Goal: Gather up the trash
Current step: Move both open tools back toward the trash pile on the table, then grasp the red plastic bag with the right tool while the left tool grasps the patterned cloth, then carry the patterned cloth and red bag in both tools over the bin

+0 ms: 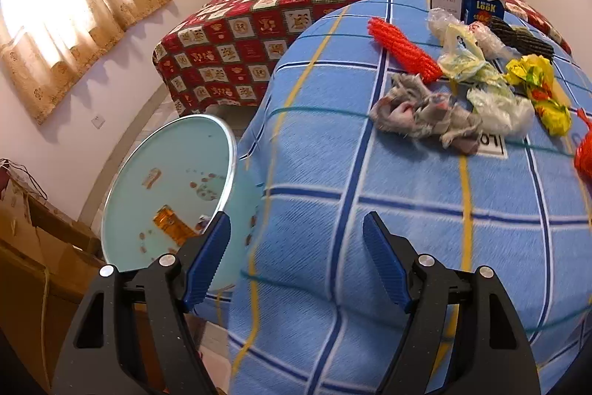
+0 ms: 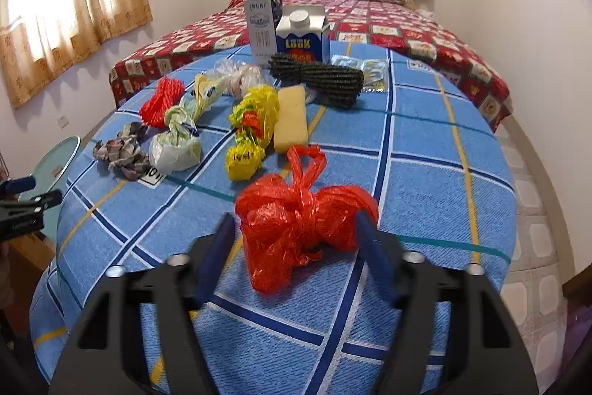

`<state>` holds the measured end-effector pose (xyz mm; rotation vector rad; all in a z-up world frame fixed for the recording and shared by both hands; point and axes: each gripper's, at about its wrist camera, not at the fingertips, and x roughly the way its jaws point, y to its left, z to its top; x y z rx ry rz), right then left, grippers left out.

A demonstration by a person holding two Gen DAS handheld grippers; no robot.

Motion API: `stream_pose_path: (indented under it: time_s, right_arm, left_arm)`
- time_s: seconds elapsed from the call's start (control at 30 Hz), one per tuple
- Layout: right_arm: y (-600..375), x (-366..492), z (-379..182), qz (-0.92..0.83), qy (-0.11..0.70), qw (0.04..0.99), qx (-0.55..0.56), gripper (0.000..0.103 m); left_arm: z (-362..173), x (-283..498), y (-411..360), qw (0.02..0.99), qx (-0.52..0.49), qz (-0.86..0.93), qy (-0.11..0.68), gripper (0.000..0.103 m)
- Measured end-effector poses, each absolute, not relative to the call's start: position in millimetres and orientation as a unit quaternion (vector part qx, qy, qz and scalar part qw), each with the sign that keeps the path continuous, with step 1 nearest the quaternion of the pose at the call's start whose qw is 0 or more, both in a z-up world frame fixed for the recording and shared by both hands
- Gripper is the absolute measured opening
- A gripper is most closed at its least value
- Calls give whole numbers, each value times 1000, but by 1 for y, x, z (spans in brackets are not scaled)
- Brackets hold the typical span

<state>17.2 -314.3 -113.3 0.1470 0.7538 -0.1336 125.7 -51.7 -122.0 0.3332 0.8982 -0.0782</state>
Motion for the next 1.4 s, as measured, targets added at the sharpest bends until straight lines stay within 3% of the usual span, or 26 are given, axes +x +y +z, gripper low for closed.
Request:
stream_pose_path:
  time_s: [0.1,0.2,0.6,0.87,0.97,1.07,1.17,1.4]
  right_arm:
    - [-316,18,-119,-56,379,921,73,21]
    - [-315,14,-119,-52,370,925,70,15]
    - [-338,-3,-97,-73,324,939,87,14]
    - [-368,-9,-105,-97,319,936,113,14]
    - [-371,-10,-107,-93,318,936,116,14]
    - [-367,-10,-108,-87,317,938,115,14]
    - [-361,-11,-105,-78,311,940,113,14]
    - [-331,-8,-89,-49,296,950,90,14]
  left_arm:
    - [-123,130,-56,886,156,-39,435,73]
    - [-121,131,-60,887,151,-42,435,73]
    - [-98,137,-103,899,142,-62,410,73]
    - [-118,162,-139,886,143,-70,436,72]
    - [-131,173,-139,875,132,-79,460,39]
    - [-131,172,-138,871,120,-106,464,18]
    - [-126,166,-131,872,118,-113,461,13]
    - [-106,143,-94,882,126,-107,440,13]
